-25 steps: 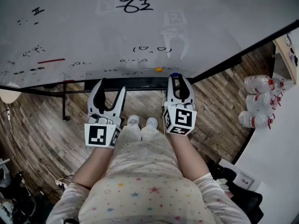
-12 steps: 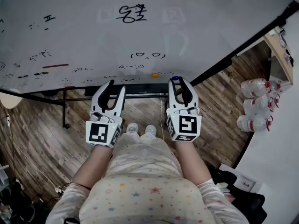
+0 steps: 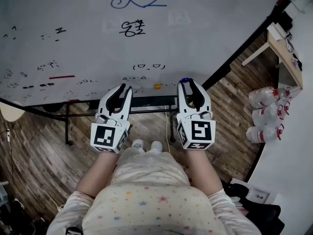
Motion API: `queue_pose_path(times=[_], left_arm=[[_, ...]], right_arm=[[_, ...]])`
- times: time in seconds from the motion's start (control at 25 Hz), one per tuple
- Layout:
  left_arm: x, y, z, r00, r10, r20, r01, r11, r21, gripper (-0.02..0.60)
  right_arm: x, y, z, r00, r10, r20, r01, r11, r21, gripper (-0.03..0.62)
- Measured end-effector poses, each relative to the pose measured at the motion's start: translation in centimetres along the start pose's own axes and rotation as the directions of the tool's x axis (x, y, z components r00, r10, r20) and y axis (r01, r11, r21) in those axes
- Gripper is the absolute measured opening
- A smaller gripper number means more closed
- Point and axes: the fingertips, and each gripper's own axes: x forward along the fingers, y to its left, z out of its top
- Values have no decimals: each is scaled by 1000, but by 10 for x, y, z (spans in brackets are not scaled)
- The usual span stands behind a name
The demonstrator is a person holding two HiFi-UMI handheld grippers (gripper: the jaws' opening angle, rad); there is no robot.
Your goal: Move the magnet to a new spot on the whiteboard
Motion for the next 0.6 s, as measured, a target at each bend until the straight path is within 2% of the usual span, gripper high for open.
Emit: queue_pose_path(times=[0.2,0.6], left_arm=[[8,-3,18,999,-22,29,22,1000,8,51],[19,-9,45,996,-43,82,39,998,44,44]], right_arm=[[-3,-5,27,999,-5,39,6,1000,-17,123],[4,-9,70,995,10,96,-6,999,-39,121]])
